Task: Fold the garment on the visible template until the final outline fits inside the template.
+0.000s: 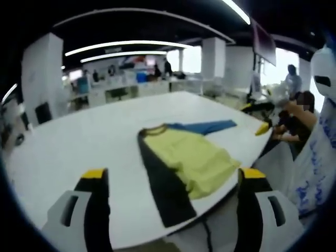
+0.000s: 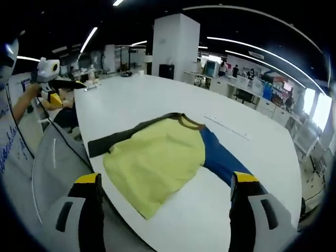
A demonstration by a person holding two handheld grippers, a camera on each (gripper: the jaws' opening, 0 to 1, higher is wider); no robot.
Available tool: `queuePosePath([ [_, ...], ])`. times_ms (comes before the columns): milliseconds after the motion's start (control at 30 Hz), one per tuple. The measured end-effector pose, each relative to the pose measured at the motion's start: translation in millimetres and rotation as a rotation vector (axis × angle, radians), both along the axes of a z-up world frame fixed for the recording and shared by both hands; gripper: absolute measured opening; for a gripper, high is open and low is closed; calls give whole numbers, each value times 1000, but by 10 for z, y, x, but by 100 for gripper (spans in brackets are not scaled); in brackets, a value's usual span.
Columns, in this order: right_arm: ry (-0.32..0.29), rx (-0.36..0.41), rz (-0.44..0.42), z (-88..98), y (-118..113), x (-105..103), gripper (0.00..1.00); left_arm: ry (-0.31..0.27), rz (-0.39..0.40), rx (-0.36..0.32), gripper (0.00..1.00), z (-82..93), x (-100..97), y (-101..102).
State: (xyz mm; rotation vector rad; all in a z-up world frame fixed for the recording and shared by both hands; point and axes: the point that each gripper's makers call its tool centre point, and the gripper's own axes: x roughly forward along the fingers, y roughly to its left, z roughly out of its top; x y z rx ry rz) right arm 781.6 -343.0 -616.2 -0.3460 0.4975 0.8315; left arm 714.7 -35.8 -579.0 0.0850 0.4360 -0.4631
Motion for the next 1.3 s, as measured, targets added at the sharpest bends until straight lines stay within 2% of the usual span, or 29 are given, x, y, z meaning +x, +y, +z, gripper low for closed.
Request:
queuePosePath([
  [233,2,-16,-14,39,76,-94,100,1,-25,-16,100,-19,-15,43],
  [433,3,-53,-33,14,50,-128,100,4,-42,-20,100,-30,-20,84],
  [800,-10,-47,-109,29,35,-223,100,18,-109,-10,100,-73,-41,135],
  [933,-40,-56,-137,66,60,-262,100,13,-130,-12,100,-87,-42,171],
  [1133,-43,-52,-150,83,73,-346,100,-10,-128,-26,100,-101,-69,256],
  [1300,-52,-47,-176,123,170,-403,100,-14,-88,-70,98,-189,-85,314],
])
